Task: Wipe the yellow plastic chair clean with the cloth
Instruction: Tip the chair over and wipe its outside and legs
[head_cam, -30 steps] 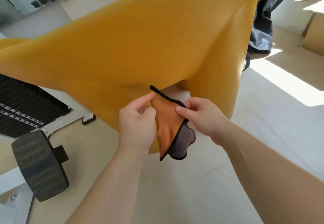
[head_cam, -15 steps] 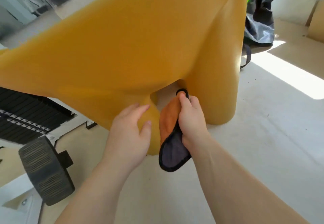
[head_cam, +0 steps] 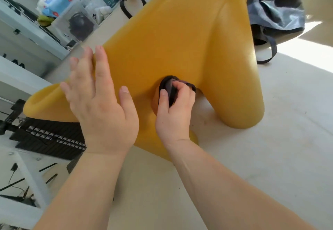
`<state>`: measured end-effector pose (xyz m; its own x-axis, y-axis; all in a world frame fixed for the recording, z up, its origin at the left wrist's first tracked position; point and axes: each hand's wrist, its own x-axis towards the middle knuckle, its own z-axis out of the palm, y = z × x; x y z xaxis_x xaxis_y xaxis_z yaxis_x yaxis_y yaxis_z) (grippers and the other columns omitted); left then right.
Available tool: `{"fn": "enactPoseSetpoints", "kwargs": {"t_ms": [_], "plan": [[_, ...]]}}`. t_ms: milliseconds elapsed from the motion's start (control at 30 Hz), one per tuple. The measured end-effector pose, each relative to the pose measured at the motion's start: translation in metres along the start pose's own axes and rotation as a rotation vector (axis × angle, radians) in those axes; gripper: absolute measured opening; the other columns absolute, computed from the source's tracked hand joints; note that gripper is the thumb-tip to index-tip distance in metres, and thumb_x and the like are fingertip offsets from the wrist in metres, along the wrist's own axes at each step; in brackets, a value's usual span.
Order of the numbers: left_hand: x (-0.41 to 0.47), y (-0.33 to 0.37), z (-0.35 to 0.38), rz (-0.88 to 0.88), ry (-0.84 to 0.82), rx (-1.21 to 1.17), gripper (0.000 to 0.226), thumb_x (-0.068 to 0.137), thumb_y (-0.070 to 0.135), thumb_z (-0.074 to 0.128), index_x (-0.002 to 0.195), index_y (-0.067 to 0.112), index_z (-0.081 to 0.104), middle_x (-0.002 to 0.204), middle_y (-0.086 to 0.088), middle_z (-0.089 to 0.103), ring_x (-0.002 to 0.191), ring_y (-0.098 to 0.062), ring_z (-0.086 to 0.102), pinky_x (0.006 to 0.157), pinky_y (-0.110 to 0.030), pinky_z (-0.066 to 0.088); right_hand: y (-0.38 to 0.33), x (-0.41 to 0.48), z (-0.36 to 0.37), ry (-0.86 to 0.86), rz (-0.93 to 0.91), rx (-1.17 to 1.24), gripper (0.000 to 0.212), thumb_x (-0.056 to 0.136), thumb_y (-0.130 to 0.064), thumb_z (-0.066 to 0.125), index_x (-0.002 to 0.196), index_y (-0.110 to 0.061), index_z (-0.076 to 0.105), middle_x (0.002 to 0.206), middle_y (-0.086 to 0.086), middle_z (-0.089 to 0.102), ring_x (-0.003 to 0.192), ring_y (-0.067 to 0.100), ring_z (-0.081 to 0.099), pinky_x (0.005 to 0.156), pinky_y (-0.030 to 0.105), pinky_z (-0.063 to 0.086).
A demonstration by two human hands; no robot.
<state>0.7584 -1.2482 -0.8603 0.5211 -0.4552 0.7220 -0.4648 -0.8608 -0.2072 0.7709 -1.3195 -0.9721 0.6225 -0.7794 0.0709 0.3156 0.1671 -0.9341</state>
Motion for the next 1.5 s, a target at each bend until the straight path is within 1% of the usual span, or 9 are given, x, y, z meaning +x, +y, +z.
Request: {"fn": "enactPoseSetpoints", "kwargs": {"t_ms": [167,333,567,700,767,1000,1233,1400,1500], "plan": [[-0.001,-0.008,0.008,0.033,0.031,-0.026,0.075,0.088,0.008,0.059,0.156,0.003,0.027,0.159,-0.021,0.03,0.149,-0.042,0.024,0.117,-0.065,0.017,0.008,0.033,0.001,0.152,0.044,-0.015,0.006,0.104,-0.016,0.052,0.105,-0.01,0.05,0.111,0.008,0.047,0.09,-0.016,0.043,0.076,0.004,0.036],[-0.001,0.0,0.016,0.005,0.085,-0.059,0.083,0.077,-0.001,0.06,0.155,0.0,0.03,0.157,-0.024,0.031,0.148,-0.042,0.025,0.117,-0.068,0.013,0.039,0.066,0.004,0.267,0.571,0.195,0.017,0.108,-0.032,0.035,0.112,-0.02,0.047,0.113,0.008,0.057,0.098,0.027,0.061,0.087,0.049,0.054],[0.0,0.008,0.028,-0.066,0.241,-0.059,0.088,0.068,-0.014,0.059,0.152,0.003,0.038,0.153,-0.02,0.04,0.146,-0.04,0.031,0.122,-0.052,0.003,-0.009,0.01,0.037,0.186,0.117,0.165,0.015,0.107,-0.017,0.042,0.093,-0.02,0.04,0.098,0.008,0.05,0.082,0.011,0.044,0.075,0.013,0.037],[0.0,0.009,0.027,-0.065,0.235,-0.049,0.088,0.069,-0.014,0.06,0.152,0.003,0.038,0.152,-0.02,0.04,0.145,-0.039,0.033,0.122,-0.05,0.002,0.021,0.06,0.016,0.375,0.369,0.186,0.018,0.107,-0.036,0.034,0.103,-0.021,0.043,0.102,0.005,0.055,0.089,0.025,0.057,0.086,0.049,0.053],[0.001,0.013,0.027,-0.08,0.239,-0.063,0.089,0.067,-0.014,0.061,0.152,0.003,0.038,0.151,-0.021,0.041,0.144,-0.04,0.034,0.121,-0.048,0.001,0.032,0.073,0.01,0.388,0.466,0.209,0.018,0.109,-0.033,0.034,0.104,-0.018,0.043,0.098,0.001,0.053,0.085,0.022,0.056,0.085,0.052,0.053],[0.004,0.016,0.03,-0.102,0.247,-0.07,0.091,0.066,-0.012,0.065,0.152,0.001,0.037,0.151,-0.023,0.041,0.143,-0.044,0.033,0.12,-0.05,0.001,0.0,0.001,0.041,0.136,0.017,0.137,0.01,0.099,-0.026,0.039,0.089,-0.027,0.038,0.095,0.006,0.048,0.08,0.006,0.042,0.076,0.013,0.036],[-0.006,-0.001,0.025,0.001,0.111,-0.088,0.09,0.071,-0.009,0.055,0.155,0.0,0.025,0.162,-0.024,0.023,0.152,-0.042,0.014,0.122,-0.059,0.004,0.05,0.05,0.027,0.18,0.788,0.216,0.018,0.109,-0.033,0.03,0.107,-0.022,0.043,0.101,0.004,0.057,0.099,0.03,0.061,0.097,0.054,0.051],[-0.026,-0.044,0.019,-0.003,0.094,-0.049,0.08,0.076,-0.001,0.053,0.153,-0.001,0.031,0.156,-0.037,0.024,0.144,-0.056,0.024,0.112,-0.071,0.021,0.007,-0.002,0.061,0.127,0.621,0.313,0.025,0.11,-0.025,0.033,0.084,-0.022,0.034,0.086,-0.001,0.04,0.074,0.016,0.038,0.072,0.03,0.035],[-0.034,-0.064,0.019,-0.033,0.051,-0.046,0.08,0.078,0.004,0.051,0.153,-0.001,0.025,0.155,-0.041,0.02,0.141,-0.06,0.024,0.107,-0.072,0.026,0.0,-0.021,0.075,0.094,0.695,0.354,0.019,0.11,-0.028,0.032,0.093,-0.024,0.039,0.098,0.002,0.049,0.087,0.02,0.048,0.082,0.033,0.04]]}}
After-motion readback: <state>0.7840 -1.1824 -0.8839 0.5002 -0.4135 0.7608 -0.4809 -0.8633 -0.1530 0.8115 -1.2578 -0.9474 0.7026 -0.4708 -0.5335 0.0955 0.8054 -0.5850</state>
